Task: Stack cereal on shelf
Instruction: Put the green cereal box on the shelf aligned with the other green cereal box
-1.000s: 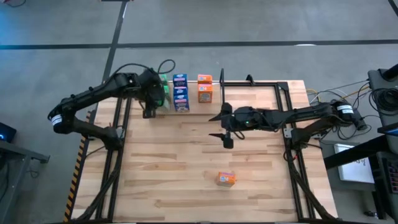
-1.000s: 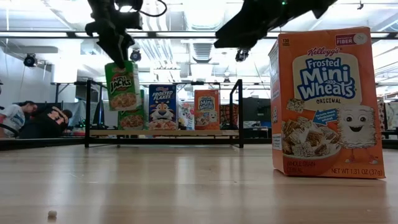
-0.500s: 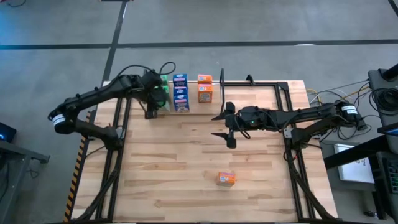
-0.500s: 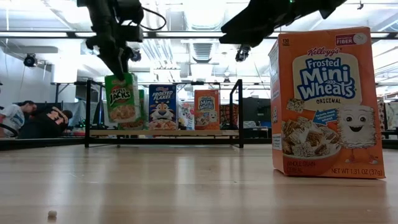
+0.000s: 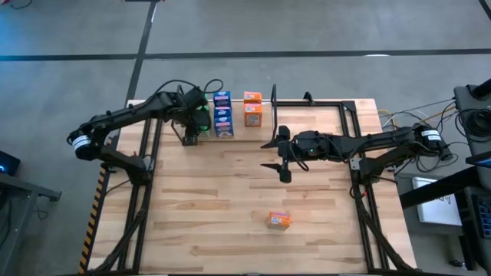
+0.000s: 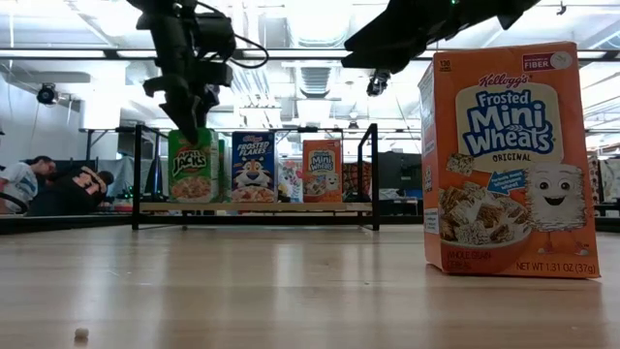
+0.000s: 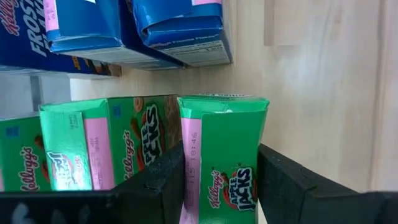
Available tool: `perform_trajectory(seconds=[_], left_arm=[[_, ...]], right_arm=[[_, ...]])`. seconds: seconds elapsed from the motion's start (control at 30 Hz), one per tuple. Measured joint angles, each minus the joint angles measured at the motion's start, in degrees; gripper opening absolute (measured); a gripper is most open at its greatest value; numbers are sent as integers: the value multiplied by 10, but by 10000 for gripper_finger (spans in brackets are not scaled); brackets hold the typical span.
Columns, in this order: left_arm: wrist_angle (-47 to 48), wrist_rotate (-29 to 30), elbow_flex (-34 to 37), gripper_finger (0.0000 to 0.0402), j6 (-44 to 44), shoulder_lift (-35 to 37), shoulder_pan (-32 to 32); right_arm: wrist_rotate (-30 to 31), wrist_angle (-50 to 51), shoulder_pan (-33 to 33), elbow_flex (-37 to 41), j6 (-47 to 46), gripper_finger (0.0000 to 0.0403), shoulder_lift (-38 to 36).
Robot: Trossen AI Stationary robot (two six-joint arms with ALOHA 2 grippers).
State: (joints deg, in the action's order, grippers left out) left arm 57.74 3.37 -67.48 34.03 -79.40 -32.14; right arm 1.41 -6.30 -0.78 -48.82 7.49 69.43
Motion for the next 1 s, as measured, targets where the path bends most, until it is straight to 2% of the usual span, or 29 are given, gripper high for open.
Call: perform_trajectory(seconds=[0.2, 0.43, 0.57, 0.67, 1.0], left_arm=[[-11, 24, 0, 165, 10, 13, 0], [-14, 21, 0, 202, 11, 16, 0], [-12, 22, 0, 207, 11, 17, 0], [-2, 44, -3, 207, 8, 17, 0], [91, 52, -100, 207, -23, 19, 3]], right_arm=[[0, 0, 0, 0, 0, 283, 0], [0, 0, 0, 0, 0, 283, 0], [0, 0, 0, 0, 0, 283, 0], [0, 0, 0, 0, -4, 283, 0], [0, 0, 0, 0, -2, 283, 0]])
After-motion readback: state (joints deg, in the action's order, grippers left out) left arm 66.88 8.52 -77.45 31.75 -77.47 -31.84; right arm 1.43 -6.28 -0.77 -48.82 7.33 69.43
